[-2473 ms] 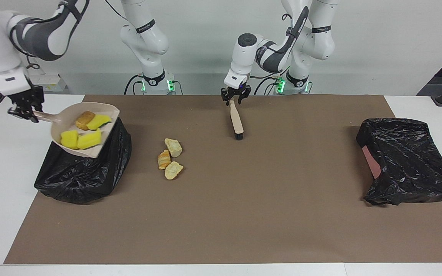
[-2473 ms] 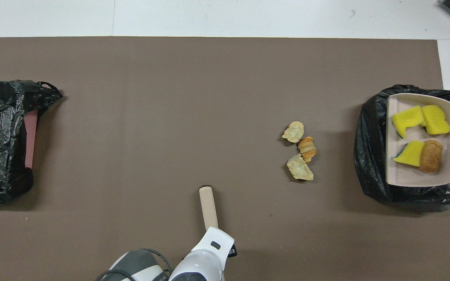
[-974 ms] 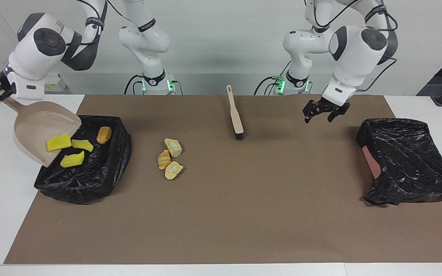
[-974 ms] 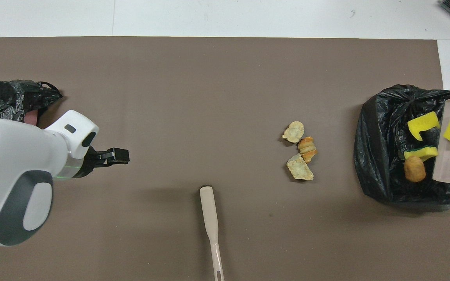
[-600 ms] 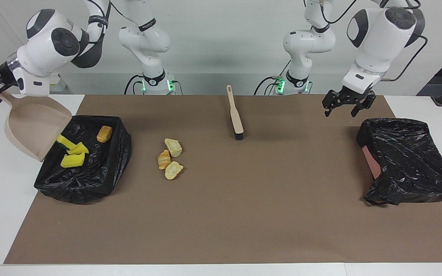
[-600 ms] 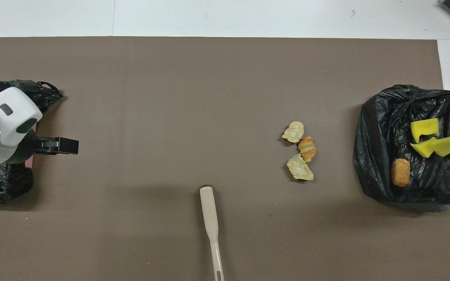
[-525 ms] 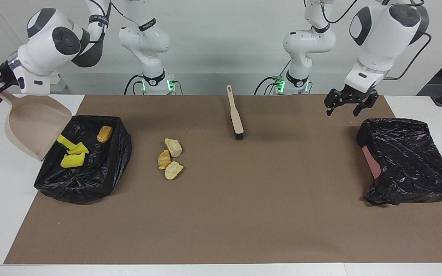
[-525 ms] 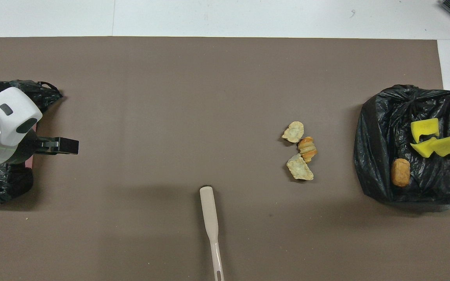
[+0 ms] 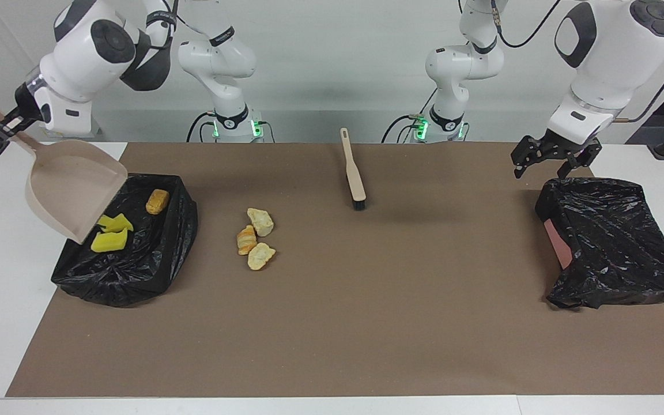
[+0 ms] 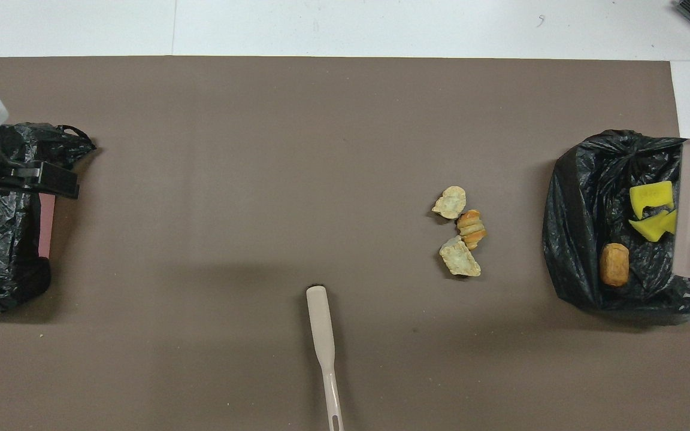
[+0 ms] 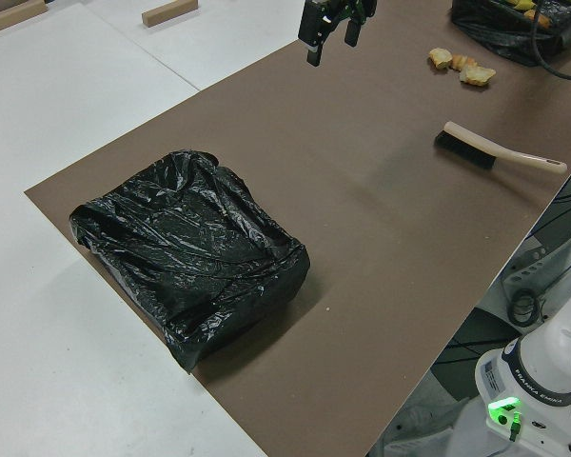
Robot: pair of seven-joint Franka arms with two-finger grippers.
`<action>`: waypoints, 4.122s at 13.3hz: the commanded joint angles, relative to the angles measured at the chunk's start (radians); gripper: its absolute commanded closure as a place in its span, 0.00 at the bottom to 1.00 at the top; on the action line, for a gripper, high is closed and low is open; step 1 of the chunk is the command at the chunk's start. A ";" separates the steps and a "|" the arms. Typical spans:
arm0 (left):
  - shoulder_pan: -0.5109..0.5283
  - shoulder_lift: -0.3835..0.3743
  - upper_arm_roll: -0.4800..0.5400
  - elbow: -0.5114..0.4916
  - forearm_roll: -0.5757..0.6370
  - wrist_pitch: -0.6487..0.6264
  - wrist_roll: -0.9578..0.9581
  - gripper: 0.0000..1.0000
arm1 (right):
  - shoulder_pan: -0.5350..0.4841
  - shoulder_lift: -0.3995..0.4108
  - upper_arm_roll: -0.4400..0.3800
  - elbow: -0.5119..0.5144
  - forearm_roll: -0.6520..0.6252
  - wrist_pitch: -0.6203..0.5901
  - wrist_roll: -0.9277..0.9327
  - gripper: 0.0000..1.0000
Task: Sweep and dump trash in bin
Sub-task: 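Tip the dustpan into the black bag with the right gripper, then carry the empty dustpan back toward the bread pieces with the right gripper, then lower the dustpan onto the table and release it with the right gripper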
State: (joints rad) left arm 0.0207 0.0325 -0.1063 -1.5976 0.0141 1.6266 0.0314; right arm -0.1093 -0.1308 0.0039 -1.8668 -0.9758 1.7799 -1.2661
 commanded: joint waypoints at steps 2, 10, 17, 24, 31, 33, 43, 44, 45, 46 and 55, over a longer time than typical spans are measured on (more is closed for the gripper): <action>0.008 0.003 -0.009 0.015 0.018 -0.024 0.007 0.00 | 0.077 0.030 0.021 0.067 0.113 -0.077 0.101 1.00; 0.010 -0.020 -0.006 0.025 -0.015 -0.062 -0.008 0.00 | 0.233 0.069 0.050 0.072 0.578 -0.053 0.627 1.00; 0.010 -0.059 -0.004 -0.019 -0.017 -0.054 -0.002 0.00 | 0.520 0.347 0.056 0.326 0.776 -0.100 1.401 1.00; 0.010 -0.062 -0.004 -0.024 -0.031 -0.057 -0.004 0.00 | 0.640 0.594 0.056 0.578 0.969 -0.089 1.988 1.00; 0.011 -0.062 -0.003 -0.015 -0.028 -0.093 -0.001 0.00 | 0.668 0.804 0.091 0.753 1.010 -0.091 2.055 1.00; 0.010 -0.062 -0.003 -0.015 -0.028 -0.090 -0.001 0.00 | 0.660 0.824 0.091 0.755 1.008 -0.064 2.007 1.00; 0.008 -0.065 -0.003 -0.013 -0.028 -0.091 -0.005 0.00 | 0.658 0.832 0.090 0.670 1.008 0.024 1.795 1.00; 0.010 -0.071 -0.003 -0.013 -0.029 -0.090 -0.007 0.00 | 0.658 0.832 0.091 0.658 1.013 0.039 1.797 1.00; 0.010 -0.072 -0.004 -0.015 -0.029 -0.090 -0.007 0.00 | 0.657 0.832 0.091 0.647 1.013 0.045 1.798 0.94; 0.008 -0.074 -0.004 -0.016 -0.029 -0.090 -0.004 0.00 | 0.657 0.832 0.091 0.635 1.011 0.053 1.806 0.93; -0.019 -0.011 -0.013 -0.019 -0.083 0.036 -0.021 0.00 | 0.661 0.613 0.093 0.490 1.011 -0.039 1.815 0.21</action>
State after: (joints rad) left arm 0.0183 -0.0025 -0.1135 -1.6004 -0.0584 1.6059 0.0287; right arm 0.5580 0.6215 0.0848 -1.2317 0.0150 1.7695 0.5553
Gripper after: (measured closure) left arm 0.000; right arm 0.203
